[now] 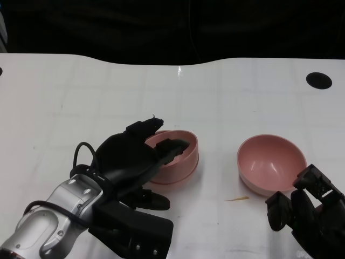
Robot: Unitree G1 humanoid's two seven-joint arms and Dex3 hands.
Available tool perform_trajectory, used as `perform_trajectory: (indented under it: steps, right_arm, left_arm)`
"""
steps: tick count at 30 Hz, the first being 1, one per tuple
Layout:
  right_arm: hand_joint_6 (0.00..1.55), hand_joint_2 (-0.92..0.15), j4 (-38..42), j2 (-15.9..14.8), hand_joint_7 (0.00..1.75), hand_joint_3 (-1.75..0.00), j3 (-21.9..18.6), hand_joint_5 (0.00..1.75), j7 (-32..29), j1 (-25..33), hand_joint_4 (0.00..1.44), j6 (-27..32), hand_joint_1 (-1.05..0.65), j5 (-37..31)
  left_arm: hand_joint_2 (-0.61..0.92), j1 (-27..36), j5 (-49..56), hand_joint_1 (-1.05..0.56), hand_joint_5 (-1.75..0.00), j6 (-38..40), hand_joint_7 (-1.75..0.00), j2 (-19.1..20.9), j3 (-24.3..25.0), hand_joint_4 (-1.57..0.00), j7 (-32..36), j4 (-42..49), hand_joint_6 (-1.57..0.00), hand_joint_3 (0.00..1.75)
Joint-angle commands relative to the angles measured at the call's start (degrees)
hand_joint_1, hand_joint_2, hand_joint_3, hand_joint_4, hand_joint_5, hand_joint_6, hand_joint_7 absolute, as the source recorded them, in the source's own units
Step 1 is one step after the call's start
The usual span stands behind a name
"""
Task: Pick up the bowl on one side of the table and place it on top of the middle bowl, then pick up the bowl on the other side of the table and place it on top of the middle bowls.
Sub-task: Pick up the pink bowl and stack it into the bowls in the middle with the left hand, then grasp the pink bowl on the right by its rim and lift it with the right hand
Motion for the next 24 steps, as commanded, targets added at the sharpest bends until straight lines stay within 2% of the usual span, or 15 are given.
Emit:
perform_trajectory:
  steps: [1, 3, 5, 6, 10, 12, 13, 14, 15, 16, 18, 21, 23, 24]
  right_arm:
    - [0.79, -0.56, -0.1, -0.9, 1.43, -1.12, -0.4, 1.75, 0.0, 0.1, 0.79, -0.2, -0.03, 0.3]
    - [0.79, -0.56, 0.2, -1.0, 1.43, -1.12, -0.5, 1.75, 0.2, -0.1, 0.79, -0.2, -0.04, 0.4]
    - [0.79, -0.56, 0.1, -0.9, 1.42, -1.12, -0.5, 1.75, 0.0, -0.1, 0.79, -0.2, -0.05, 0.3]
    - [0.79, -0.56, 0.1, -0.9, 1.42, -1.12, -0.5, 1.75, -0.1, -0.1, 0.79, -0.3, -0.05, 0.3]
    - [0.79, -0.56, 0.5, -1.3, 1.42, -1.12, -0.8, 1.75, 0.4, -0.4, 0.79, 0.0, -0.04, 0.7]
    - [0.79, -0.56, 1.0, -1.5, 1.41, -1.12, -1.0, 1.75, 0.7, -0.7, 0.79, 0.1, -0.03, 0.9]
    - [0.79, -0.56, 1.0, -1.6, 1.41, -1.12, -1.0, 1.75, 0.6, -0.7, 0.79, 0.2, -0.03, 1.0]
    - [0.8, -0.56, 1.1, -1.7, 1.41, -1.12, -1.1, 1.75, 0.5, -0.8, 0.79, 0.4, -0.03, 1.1]
    - [0.8, -0.56, 1.2, -1.8, 1.4, -1.12, -1.1, 1.75, 0.5, -0.9, 0.79, 0.4, -0.03, 1.3]
    - [0.81, -0.56, 1.2, -1.8, 1.38, -1.12, -1.0, 1.75, 0.6, -0.9, 0.8, 0.3, -0.03, 1.2]
    - [0.82, -0.56, 1.2, -1.6, 1.37, -1.12, -0.9, 1.75, 0.4, -0.8, 0.8, -0.1, -0.03, 1.0]
    - [0.82, -0.56, 1.3, -1.6, 1.38, -1.12, -0.9, 1.75, 0.4, -0.9, 0.8, -0.2, -0.03, 0.9]
    - [0.82, -0.55, 1.3, -1.6, 1.38, -1.12, -0.9, 1.75, 0.2, -1.0, 0.8, -0.2, -0.03, 0.8]
    - [0.82, -0.56, 1.4, -1.6, 1.38, -1.12, -0.9, 1.75, 0.2, -1.0, 0.81, -0.1, -0.04, 0.8]
  left_arm:
    - [0.92, 2.7, -1.1, -0.82, -0.02, -0.2, -0.04, -1.2, 2.2, -0.04, 6.9, -0.7, -0.38, 0.44]
    - [0.92, 4.8, -4.4, -0.6, -0.06, -2.7, -0.05, -2.8, 4.9, -0.18, 12.8, -1.7, -0.53, 0.22]
    - [0.92, 7.3, -9.2, -0.44, -0.11, -6.6, -0.07, -5.0, 8.4, -0.35, 19.2, -2.7, -0.66, 0.12]
    - [0.92, 8.4, -11.8, -0.31, -0.16, -8.5, -0.09, -6.1, 10.1, -0.49, 21.2, -3.3, -0.75, 0.1]
    - [0.92, 11.4, -22.4, -0.1, -0.24, -14.6, -0.12, -9.2, 15.3, -0.78, 23.1, -6.0, -0.93, 0.22]
    - [0.81, 13.4, -30.2, 0.01, -0.57, -14.8, -0.15, -10.1, 17.7, -0.79, 19.4, -9.2, -1.02, 0.55]
    - [0.66, 14.6, -34.9, 0.05, -0.81, -13.3, -0.23, -10.4, 18.7, -0.76, 16.5, -11.6, -1.08, 0.89]
    - [0.55, 15.9, -39.3, 0.09, -1.0, -11.3, -0.37, -10.6, 19.5, -0.75, 13.7, -14.0, -1.09, 1.14]
    - [0.49, 17.9, -44.8, 0.12, -1.25, -7.4, -0.71, -10.5, 20.5, -0.77, 10.1, -17.7, -1.04, 1.32]
    - [0.49, 19.7, -50.0, 0.12, -1.42, -4.1, -1.0, -10.2, 21.3, -0.79, 7.1, -20.8, -0.97, 1.36]
    - [0.42, 22.4, -59.0, 0.15, -1.64, 0.9, -1.39, -10.1, 23.0, -0.9, 2.5, -25.2, -0.93, 1.5]
    - [0.36, 26.1, -72.4, 0.13, -1.73, 11.3, -1.65, -9.9, 26.4, -0.98, -1.6, -31.5, -0.88, 1.66]
    - [0.34, 27.8, -78.1, 0.11, -1.74, 17.1, -1.68, -9.3, 28.6, -0.99, -2.9, -34.5, -0.87, 1.68]
    - [0.39, 28.4, -80.5, 0.13, -1.75, 19.4, -1.72, -9.0, 29.6, -0.97, -3.6, -35.7, -0.84, 1.65]
